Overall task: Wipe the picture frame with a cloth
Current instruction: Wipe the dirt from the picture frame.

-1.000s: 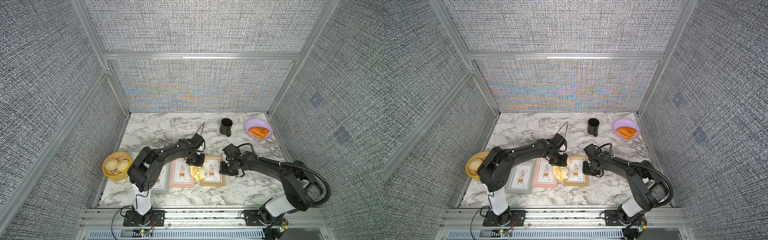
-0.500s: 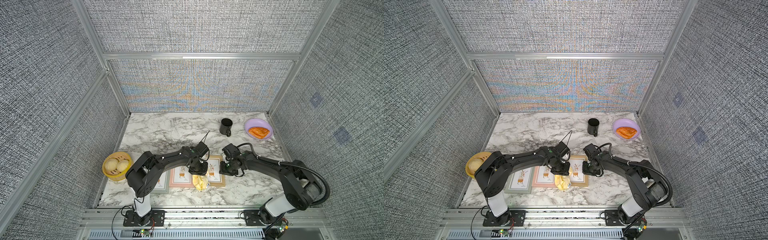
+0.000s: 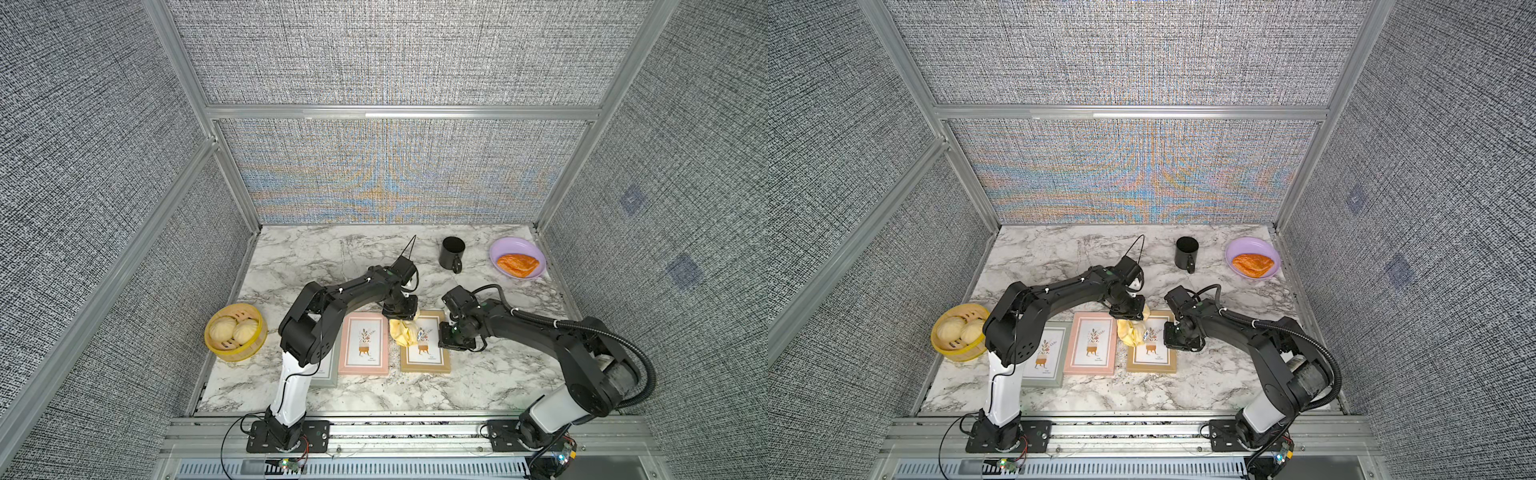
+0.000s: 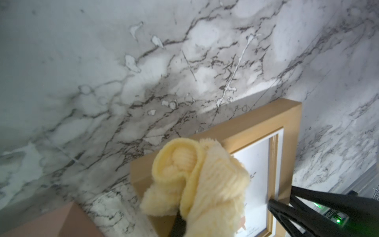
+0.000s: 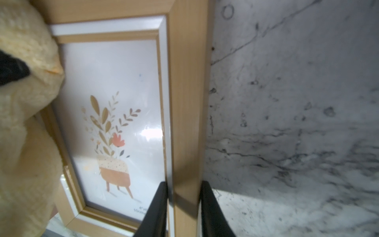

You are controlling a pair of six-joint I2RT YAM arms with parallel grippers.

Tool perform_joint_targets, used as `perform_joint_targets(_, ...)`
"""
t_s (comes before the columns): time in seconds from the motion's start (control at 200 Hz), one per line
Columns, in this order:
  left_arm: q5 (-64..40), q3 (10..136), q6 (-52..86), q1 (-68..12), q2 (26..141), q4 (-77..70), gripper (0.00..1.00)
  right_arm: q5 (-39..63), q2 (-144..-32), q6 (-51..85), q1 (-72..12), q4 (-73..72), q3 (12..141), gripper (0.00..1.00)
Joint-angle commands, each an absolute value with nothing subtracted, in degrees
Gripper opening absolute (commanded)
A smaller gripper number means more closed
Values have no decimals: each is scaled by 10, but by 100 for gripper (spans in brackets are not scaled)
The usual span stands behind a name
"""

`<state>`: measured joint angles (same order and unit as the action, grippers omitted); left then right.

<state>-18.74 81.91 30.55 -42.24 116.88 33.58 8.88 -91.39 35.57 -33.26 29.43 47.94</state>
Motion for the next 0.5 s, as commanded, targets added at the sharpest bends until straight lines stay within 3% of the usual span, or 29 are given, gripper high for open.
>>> perform_joint_targets(0.0,-176,738,333,-429,1119,354,0,28,-934,359,-334,367,465,19)
perform_joint_targets(0.305,-209,529,416,-492,1000,302,0,36,-926,361,-335,369,454,19)
perform_joint_targets(0.495,-179,569,417,-485,1020,298,0,35,-933,359,-335,373,464,19)
